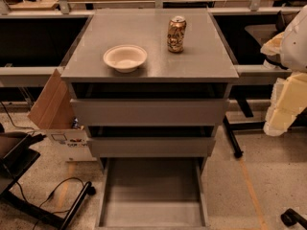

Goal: Close bottom drawer

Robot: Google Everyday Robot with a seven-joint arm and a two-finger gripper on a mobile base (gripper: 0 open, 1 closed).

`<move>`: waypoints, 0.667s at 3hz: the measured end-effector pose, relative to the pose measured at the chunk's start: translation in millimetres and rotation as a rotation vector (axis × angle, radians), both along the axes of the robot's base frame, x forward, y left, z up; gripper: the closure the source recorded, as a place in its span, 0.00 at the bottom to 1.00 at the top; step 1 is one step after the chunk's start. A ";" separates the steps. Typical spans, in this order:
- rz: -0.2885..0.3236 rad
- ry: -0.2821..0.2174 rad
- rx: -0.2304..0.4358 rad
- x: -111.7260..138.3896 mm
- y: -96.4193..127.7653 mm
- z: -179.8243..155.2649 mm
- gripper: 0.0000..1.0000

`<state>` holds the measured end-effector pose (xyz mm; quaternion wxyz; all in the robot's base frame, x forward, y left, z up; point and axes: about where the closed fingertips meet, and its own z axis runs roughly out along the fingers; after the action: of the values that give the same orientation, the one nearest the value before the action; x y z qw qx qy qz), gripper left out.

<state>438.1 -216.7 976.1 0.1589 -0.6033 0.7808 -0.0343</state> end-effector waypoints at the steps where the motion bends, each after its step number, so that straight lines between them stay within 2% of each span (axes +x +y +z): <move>1: 0.000 0.000 0.000 0.0 0.0 0.0 0.00; 2: -0.029 0.002 -0.020 -3.3 -1.6 -19.9 0.00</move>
Offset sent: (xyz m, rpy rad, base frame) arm -0.0105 -0.0063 -0.0669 -0.0605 0.0249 -0.0902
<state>434.8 -218.3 956.2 0.1518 -0.5934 0.7893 -0.0438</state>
